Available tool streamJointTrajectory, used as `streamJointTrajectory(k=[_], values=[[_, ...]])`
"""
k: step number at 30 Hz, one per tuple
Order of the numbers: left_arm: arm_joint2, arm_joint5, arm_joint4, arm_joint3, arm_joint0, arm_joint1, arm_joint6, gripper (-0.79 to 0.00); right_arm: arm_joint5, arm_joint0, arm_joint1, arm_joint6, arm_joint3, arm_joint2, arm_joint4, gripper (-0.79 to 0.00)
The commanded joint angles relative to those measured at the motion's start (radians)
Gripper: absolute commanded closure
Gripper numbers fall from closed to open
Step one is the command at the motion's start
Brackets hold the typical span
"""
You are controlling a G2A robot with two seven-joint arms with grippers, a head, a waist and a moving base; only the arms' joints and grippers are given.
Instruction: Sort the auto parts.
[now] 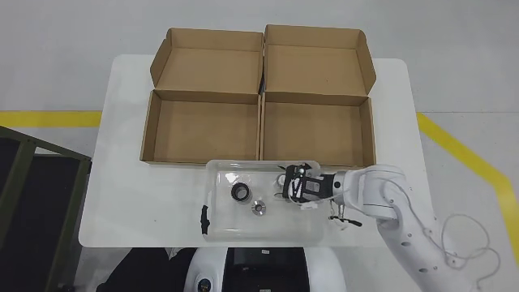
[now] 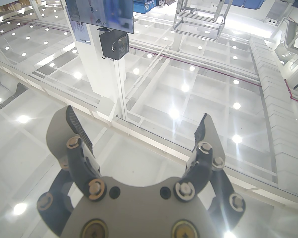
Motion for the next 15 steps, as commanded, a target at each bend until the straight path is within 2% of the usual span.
streamJointTrajectory(k=[1,5,9,13,15], values=[[0.000,0.000,0.000,0.000,0.000,0.000,0.000,-0.785,0.006,0.005,0.001,0.002,0.005,-0.001,-0.002,-0.376],[0.000,0.000,0.000,0.000,0.000,0.000,0.000,-0.785,0.011,0.007,0.005,0.009,0.006,-0.002,-0.010,-0.369],[0.000,0.000,0.000,0.000,0.000,0.000,0.000,-0.785,0.010,0.004,0.009,0.016,0.003,-0.006,-0.022,-0.406],[0.000,0.000,0.000,0.000,0.000,0.000,0.000,-0.785,0.012,0.002,0.012,0.012,0.002,-0.008,-0.028,-0.305],[0.000,0.000,0.000,0.000,0.000,0.000,0.000,-0.785,0.014,0.003,0.014,0.008,0.004,-0.008,-0.028,-0.182]])
